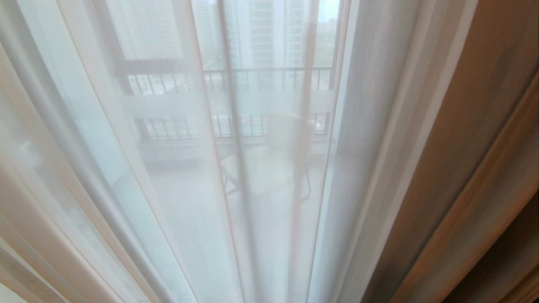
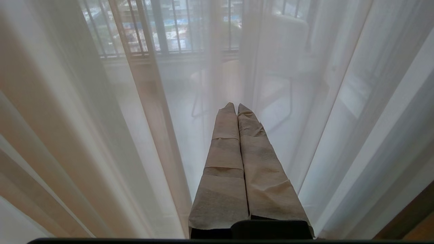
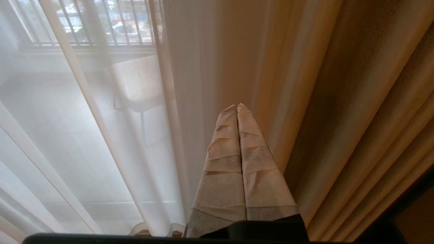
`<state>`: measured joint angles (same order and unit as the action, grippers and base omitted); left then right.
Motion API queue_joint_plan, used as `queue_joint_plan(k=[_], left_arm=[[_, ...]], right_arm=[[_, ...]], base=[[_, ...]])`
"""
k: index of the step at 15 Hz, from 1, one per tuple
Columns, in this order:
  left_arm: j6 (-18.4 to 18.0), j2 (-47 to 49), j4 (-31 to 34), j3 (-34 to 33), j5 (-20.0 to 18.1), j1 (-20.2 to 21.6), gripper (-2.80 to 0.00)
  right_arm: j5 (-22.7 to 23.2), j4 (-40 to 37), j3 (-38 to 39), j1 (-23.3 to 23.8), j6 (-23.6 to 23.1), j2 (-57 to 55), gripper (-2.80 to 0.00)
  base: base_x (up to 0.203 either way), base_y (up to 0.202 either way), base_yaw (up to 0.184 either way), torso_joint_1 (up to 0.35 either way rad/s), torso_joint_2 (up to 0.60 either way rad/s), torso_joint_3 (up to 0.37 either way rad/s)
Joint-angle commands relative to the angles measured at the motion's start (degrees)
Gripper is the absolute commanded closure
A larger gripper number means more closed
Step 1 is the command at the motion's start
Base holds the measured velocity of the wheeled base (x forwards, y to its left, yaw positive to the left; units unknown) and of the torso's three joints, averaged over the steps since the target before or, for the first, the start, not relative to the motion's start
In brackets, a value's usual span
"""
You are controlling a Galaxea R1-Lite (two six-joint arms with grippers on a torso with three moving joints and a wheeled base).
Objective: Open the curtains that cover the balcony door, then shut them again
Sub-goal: Close the outer curtains on both sides
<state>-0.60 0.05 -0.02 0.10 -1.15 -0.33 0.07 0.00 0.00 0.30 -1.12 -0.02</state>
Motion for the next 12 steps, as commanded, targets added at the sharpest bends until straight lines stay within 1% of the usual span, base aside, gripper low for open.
queue_joint_plan(k=[1, 12], left_arm=[[0.0, 0.0, 0.0, 0.0, -0.1, 0.0, 0.00], [0.0, 0.0, -0.1, 0.0, 0.0, 0.0, 0.00]], right_arm=[[0.0, 0.0, 0.0, 0.0, 0.0, 0.0, 0.00], [0.0, 0.1, 0.0, 0.0, 0.0, 0.0, 0.00]], base=[[0.000, 0.000, 0.000, 0.000, 0.00, 0.000], [0.000, 0.000, 0.000, 0.000, 0.00, 0.000]])
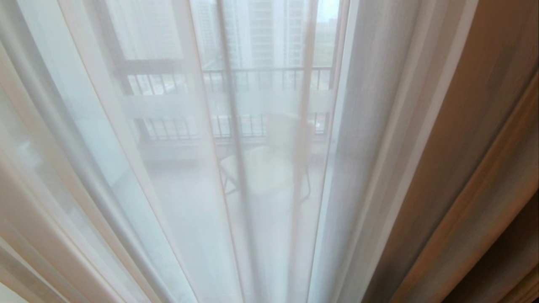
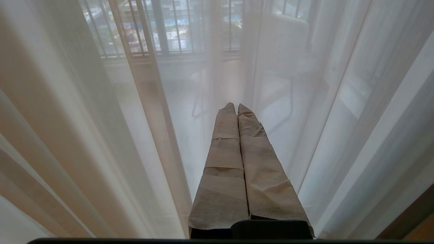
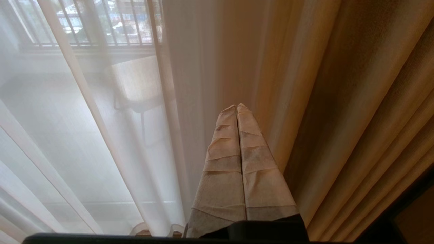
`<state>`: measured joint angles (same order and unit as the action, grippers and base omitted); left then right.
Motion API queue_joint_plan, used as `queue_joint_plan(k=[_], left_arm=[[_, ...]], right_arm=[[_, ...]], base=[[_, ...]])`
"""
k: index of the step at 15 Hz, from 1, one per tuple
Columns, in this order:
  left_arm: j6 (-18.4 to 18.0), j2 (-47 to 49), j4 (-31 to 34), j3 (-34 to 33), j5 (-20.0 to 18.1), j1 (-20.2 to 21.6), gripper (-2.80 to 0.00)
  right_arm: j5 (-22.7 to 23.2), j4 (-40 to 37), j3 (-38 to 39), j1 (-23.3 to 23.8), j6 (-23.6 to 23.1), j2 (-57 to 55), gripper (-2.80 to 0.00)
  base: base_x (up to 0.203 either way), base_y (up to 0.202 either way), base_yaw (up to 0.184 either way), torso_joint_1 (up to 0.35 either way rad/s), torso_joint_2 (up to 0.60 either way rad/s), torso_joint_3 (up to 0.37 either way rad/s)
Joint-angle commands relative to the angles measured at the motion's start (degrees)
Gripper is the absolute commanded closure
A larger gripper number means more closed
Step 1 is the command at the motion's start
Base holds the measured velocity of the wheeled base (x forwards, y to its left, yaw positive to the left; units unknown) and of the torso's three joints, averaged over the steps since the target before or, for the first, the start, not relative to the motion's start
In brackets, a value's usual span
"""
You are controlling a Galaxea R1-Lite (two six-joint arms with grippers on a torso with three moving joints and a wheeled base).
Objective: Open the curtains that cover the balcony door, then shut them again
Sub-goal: Close the outer curtains on both sides
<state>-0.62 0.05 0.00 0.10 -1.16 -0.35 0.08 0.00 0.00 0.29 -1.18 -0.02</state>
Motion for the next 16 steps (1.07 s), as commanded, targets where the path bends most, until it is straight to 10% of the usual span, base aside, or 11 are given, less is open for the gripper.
queue_joint_plan(k=[1, 16], left_arm=[[0.0, 0.0, 0.0, -0.1, 0.0, 0.0, 0.00], [0.1, 0.0, 0.0, 0.0, 0.0, 0.0, 0.00]], right_arm=[[0.0, 0.1, 0.0, 0.0, 0.0, 0.0, 0.00], [-0.3, 6.6, -9.1, 1.5, -0.5, -14.2, 0.00]], base=[[0.000, 0.000, 0.000, 0.000, 0.00, 0.000], [0.000, 0.000, 0.000, 0.000, 0.00, 0.000]])
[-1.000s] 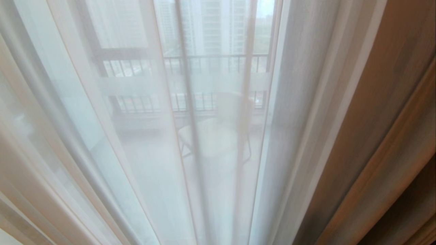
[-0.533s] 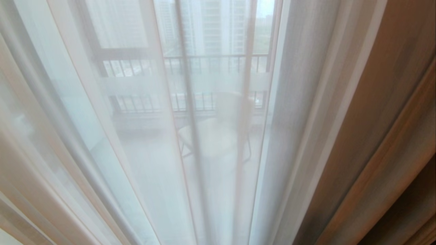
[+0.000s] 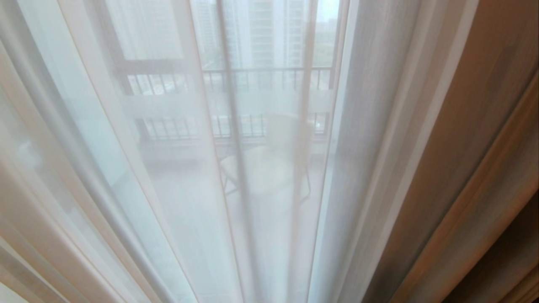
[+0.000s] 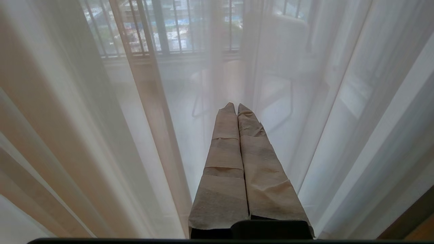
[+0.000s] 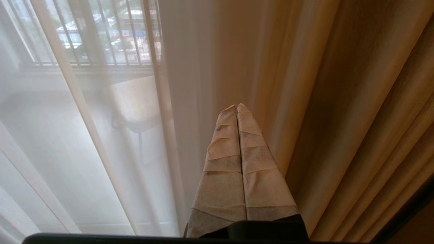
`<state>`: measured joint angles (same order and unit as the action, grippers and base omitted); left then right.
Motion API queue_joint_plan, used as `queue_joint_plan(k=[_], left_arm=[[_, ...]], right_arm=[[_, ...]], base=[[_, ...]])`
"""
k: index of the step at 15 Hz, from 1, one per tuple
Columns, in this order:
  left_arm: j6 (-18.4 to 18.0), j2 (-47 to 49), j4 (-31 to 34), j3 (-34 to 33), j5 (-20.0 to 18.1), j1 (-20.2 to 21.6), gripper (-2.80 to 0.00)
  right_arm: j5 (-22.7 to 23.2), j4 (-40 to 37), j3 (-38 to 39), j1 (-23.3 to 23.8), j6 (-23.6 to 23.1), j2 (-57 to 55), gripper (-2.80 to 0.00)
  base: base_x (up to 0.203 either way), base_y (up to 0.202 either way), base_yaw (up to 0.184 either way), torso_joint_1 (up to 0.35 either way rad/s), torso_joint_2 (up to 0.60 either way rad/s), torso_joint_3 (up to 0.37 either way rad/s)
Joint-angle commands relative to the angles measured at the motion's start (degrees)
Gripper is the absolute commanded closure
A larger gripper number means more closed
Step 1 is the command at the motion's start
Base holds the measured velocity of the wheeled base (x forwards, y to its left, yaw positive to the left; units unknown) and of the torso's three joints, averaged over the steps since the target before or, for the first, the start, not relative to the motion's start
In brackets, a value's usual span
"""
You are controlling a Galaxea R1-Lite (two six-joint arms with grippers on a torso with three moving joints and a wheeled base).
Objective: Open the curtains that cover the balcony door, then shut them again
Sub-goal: Close the outer curtains on both sides
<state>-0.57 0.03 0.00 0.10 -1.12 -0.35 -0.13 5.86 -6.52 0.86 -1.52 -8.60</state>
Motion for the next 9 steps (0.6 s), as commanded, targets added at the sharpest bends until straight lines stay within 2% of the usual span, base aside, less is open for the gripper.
queue_joint_plan(k=[1, 4, 6, 7, 9], left_arm=[[0.0, 0.0, -0.1, 0.0, 0.0, 0.0, 0.00], [0.0, 0.0, 0.0, 0.0, 0.0, 0.0, 0.00], [0.0, 0.0, 0.0, 0.0, 0.0, 0.0, 0.00], [0.0, 0.0, 0.0, 0.0, 0.0, 0.0, 0.00], [0.0, 0.0, 0.0, 0.0, 0.0, 0.0, 0.00]], right_arm=[[-0.1, 1.6, -4.2, 3.0, -0.1, -7.7, 0.00], [0.3, 2.8, -8.8, 13.6, 0.1, -12.0, 0.00], [0.4, 2.9, -12.7, 17.5, 0.4, -16.9, 0.00], [0.4, 3.0, -14.7, 17.9, 0.4, -19.2, -2.80], [0.4, 3.4, -20.0, 18.2, 1.5, -24.1, -2.80]], base=[[0.000, 0.000, 0.000, 0.000, 0.00, 0.000], [0.000, 0.000, 0.000, 0.000, 0.00, 0.000], [0.000, 0.000, 0.000, 0.000, 0.00, 0.000], [0.000, 0.000, 0.000, 0.000, 0.00, 0.000], [0.000, 0.000, 0.000, 0.000, 0.00, 0.000]])
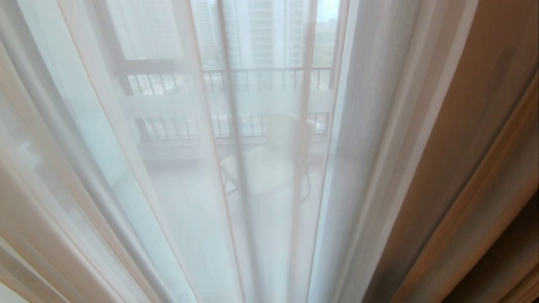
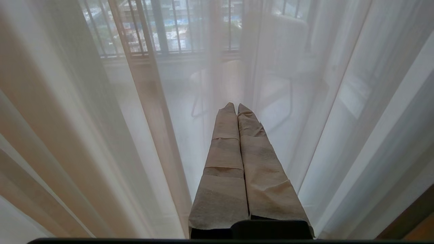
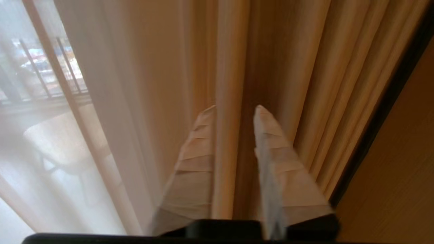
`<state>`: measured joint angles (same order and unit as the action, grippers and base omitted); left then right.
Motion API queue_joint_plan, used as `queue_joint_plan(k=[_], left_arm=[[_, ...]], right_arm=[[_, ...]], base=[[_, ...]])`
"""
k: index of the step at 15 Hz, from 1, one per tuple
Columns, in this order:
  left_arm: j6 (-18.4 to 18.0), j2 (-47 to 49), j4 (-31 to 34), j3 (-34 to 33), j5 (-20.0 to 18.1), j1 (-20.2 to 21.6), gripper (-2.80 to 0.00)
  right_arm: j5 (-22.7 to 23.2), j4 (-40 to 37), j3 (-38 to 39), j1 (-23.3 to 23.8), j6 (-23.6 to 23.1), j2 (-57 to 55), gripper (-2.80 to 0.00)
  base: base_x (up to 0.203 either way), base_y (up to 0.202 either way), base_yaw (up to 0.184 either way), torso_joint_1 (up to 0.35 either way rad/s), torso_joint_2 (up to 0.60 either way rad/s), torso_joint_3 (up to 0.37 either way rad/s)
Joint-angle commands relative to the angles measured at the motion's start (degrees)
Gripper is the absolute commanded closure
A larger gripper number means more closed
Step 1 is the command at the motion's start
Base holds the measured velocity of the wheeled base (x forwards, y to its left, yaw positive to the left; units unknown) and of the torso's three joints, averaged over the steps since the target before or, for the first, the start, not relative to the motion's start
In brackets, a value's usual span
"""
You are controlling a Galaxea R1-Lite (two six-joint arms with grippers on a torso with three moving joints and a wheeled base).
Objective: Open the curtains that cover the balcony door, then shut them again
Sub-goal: Close the outer curtains on both sides
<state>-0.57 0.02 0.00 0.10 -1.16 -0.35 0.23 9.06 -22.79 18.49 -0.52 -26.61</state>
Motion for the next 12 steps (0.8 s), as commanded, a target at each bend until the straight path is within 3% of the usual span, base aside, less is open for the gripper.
queue_joint_plan(k=[1, 12], left_arm=[[0.0, 0.0, 0.0, 0.0, 0.0, 0.0, 0.00], [0.0, 0.0, 0.0, 0.0, 0.0, 0.0, 0.00]], right_arm=[[0.0, 0.6, -6.3, 0.6, 1.3, -8.4, -2.80], [0.1, 19.6, -20.8, 0.7, 3.5, -28.8, -2.80]], base=[[0.000, 0.000, 0.000, 0.000, 0.00, 0.000], [0.000, 0.000, 0.000, 0.000, 0.00, 0.000]])
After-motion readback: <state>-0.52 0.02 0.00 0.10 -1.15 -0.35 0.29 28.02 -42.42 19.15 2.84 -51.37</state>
